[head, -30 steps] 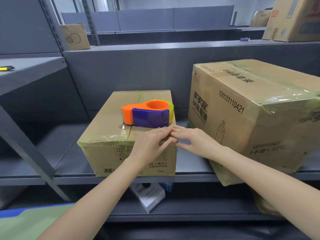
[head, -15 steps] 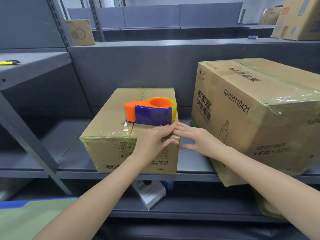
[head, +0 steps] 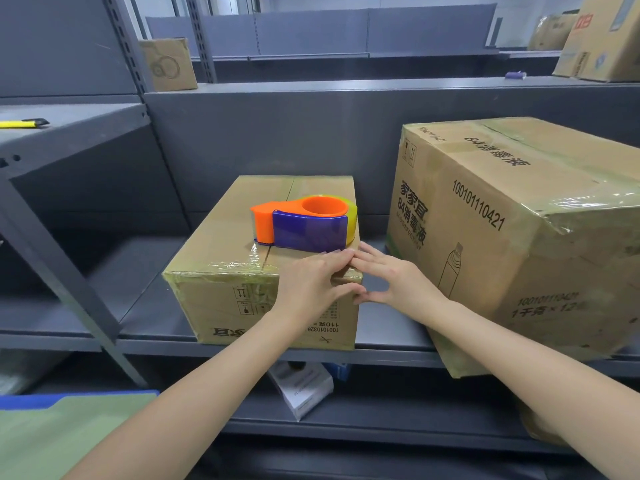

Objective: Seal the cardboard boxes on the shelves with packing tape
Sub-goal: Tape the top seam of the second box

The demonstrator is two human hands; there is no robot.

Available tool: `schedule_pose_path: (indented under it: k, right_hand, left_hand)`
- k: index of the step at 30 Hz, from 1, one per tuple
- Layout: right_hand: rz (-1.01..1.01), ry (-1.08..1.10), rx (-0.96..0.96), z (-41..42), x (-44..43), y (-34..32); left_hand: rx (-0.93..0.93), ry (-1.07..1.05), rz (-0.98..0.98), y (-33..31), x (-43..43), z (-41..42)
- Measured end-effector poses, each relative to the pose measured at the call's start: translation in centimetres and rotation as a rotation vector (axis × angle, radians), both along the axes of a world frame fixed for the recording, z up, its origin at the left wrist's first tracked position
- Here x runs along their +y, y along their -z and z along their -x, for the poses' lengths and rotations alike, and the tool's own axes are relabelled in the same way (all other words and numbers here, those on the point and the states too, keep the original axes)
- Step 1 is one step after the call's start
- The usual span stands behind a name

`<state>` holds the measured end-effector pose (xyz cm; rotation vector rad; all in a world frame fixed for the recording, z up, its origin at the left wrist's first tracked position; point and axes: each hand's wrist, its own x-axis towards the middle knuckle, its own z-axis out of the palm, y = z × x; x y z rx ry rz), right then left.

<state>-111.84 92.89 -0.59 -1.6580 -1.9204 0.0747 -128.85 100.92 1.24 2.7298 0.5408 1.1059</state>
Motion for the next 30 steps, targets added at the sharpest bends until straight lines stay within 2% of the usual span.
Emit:
schedule_pose_path:
  k: [4,8,14,27,30]
  right_hand:
    - [0.024,-0.021,0.009,-0.1,0.0,-0.7]
    - [-0.029,0.009,0.016,0.4,0.1,-0.6]
    - [-0.071,0.009,0.012,0.4,0.1,-0.9]
    - [-0.046,0.077,-0.052,1.6,-0.3,-1.1]
    - [-0.020,0.107,-0.079,1.9,-0.6,-1.3]
  left_hand:
    - [-0.010,0.046,0.043,-0.3,0.3,0.5]
    - [-0.035,0.028,-0.025,-0.3,-0.3,0.4]
    - [0.025,-0.016,-0.257,1.1,0.7,0.1]
    - [0.052,0.061,-0.184,1.1,1.0,0.7]
    - [0.108,0.054,-0.164,0.7,0.7,0.8]
